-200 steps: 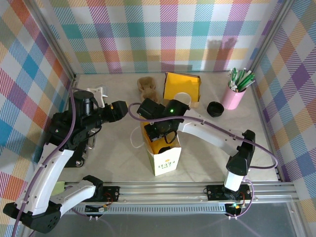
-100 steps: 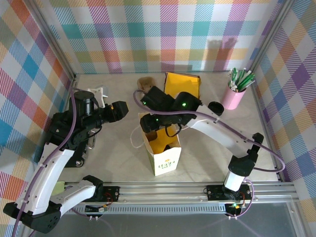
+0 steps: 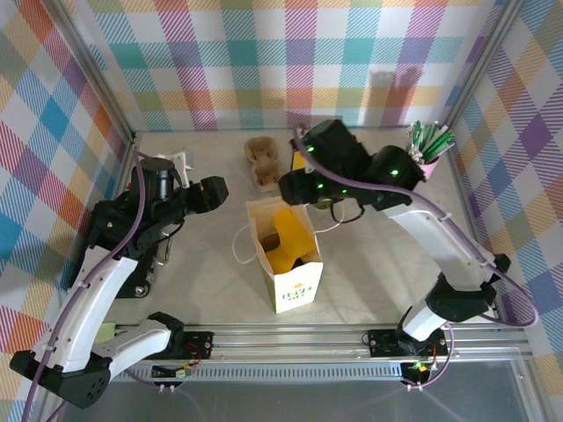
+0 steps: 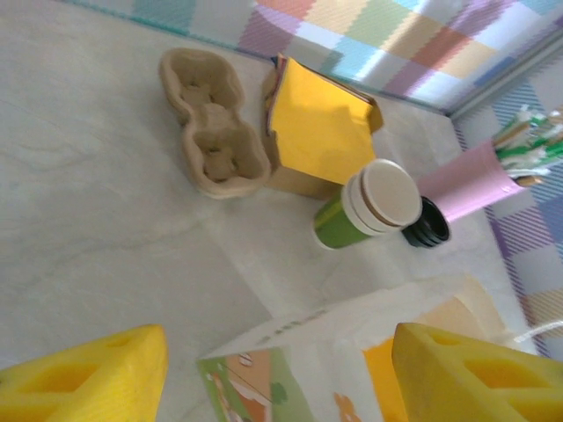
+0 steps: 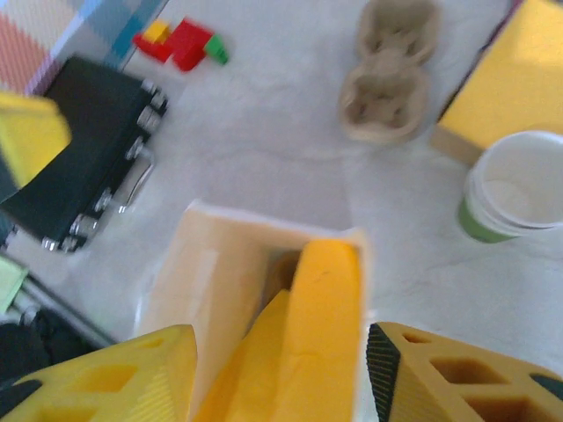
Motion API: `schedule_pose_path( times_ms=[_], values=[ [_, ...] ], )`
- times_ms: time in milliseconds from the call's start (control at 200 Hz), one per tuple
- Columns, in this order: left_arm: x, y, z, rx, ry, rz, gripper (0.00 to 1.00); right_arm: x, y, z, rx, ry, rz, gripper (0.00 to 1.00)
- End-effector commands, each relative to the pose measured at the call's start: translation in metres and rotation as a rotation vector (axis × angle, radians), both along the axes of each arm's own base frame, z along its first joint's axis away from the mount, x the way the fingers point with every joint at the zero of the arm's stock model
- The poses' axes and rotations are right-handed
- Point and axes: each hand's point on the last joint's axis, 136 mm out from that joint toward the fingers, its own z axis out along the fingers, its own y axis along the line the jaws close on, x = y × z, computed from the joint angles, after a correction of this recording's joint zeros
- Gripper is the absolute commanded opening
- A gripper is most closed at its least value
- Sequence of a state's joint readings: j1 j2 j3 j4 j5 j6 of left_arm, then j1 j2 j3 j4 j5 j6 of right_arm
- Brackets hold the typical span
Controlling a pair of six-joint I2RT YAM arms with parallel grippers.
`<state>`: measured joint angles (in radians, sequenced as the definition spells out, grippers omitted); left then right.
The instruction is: Pack the takeout coffee
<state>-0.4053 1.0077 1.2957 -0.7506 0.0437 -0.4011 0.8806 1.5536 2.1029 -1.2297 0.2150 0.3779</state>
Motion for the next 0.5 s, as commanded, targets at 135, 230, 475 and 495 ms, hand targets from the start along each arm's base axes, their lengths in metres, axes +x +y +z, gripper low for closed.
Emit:
schedule_pose_path(
  times_ms=[135, 230, 475, 495],
  values=[
    [0.03, 0.057, 0.013, 0.186, -0.146, 0.297, 0.73, 0.035, -0.116, 0.027, 0.093, -0.22, -0.294, 0.66],
    [0.039, 0.079, 0.006, 0.235, -0.169, 0.401, 0.77, 0.044, -0.159, 0.013, 0.101, -0.259, -0.405, 0.71],
    [0.06, 0.116, -0.023, 0.39, -0.254, 0.541, 0.88, 0.068, -0.238, -0.074, 0.02, -0.212, -0.639, 0.84],
    [0.063, 0.117, -0.026, 0.401, -0.262, 0.543, 0.88, 0.07, -0.243, -0.079, 0.015, -0.215, -0.652, 0.85]
  ],
)
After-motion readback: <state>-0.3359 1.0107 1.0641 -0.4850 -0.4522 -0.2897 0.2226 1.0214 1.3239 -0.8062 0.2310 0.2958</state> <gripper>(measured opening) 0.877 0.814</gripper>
